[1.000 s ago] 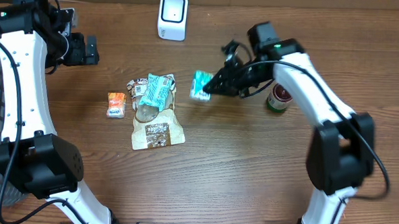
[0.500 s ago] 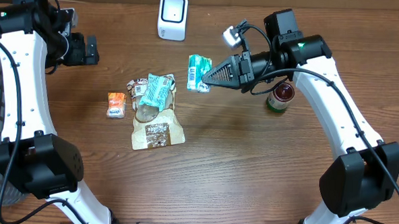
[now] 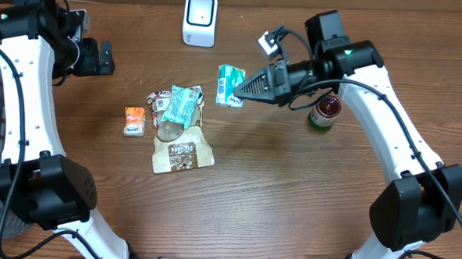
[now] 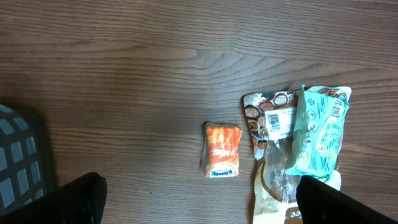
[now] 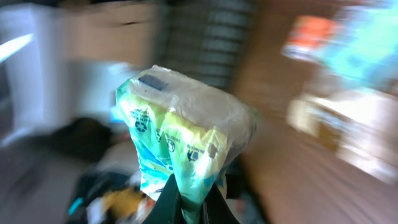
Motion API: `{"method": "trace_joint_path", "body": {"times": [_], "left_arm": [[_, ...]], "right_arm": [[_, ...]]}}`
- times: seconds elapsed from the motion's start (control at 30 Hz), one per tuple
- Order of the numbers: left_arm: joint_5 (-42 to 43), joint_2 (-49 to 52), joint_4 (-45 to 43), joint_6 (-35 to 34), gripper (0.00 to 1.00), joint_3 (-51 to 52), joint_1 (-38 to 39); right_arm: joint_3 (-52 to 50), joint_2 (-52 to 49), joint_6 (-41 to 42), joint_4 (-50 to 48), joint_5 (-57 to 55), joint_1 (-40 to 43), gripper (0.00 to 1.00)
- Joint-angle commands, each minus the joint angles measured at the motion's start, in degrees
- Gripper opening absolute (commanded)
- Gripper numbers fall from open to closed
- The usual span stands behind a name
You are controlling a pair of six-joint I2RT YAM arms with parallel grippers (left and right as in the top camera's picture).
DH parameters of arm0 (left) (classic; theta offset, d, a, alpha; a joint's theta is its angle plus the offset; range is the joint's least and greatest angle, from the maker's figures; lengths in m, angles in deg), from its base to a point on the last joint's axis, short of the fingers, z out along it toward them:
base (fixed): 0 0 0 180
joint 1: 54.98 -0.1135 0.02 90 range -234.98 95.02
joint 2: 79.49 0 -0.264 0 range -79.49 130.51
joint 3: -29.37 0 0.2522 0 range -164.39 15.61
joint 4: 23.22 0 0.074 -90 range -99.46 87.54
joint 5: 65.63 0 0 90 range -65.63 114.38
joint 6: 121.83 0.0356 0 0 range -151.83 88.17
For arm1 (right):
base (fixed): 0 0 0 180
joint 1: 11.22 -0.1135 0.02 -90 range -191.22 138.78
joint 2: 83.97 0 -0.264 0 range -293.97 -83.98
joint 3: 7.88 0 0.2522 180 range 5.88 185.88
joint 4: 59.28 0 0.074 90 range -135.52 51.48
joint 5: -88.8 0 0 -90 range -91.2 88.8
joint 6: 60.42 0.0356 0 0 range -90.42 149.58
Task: Scan the item barcode
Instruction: 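Lift the tissue pack and raise it toward the scanner, then hold the tissue pack's barcode in front of the scanner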
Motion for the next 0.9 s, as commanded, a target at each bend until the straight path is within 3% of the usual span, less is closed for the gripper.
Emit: {"method": "trace_joint_path", "body": {"times": [0.0, 0.17, 0.3, 0.4, 0.6, 0.73, 0.87], "left_arm": [[0.4, -0.9, 0.0, 1.2, 1.0, 0.3, 0.4], [0.4, -0.9, 0.0, 1.2, 1.0, 0.3, 0.4], [0.4, -0.9, 0.0, 1.2, 1.0, 0.3, 0.4], [0.4, -0.9, 0.0, 1.2, 1.0, 0.3, 0.4], [0.4, -0.9, 0.0, 1.2, 1.0, 0.3, 0.4], [0.4, -0.9, 0.0, 1.2, 1.0, 0.3, 0.4], [0.4, -0.9, 0.0, 1.2, 1.0, 0.3, 0.4]], "right_arm": [[3.7, 0.9, 12.2, 1.0, -32.3, -4.1, 0.04], [20.7, -4.6, 14.4, 7.5, -58.2, -9.3, 0.04], [36.5, -14.8, 9.6, 6.9, -72.9, -12.8, 0.04], [40.6, -21.8, -0.5, -2.2, -85.4, -15.4, 0.04], [40.3, -35.1, -29.0, -34.0, -106.2, -18.3, 0.04], [40.3, -42.5, -48.8, -51.6, -106.4, -18.5, 0.04], [40.2, -45.7, -63.3, -54.0, -102.9, -18.5, 0.04]]}}
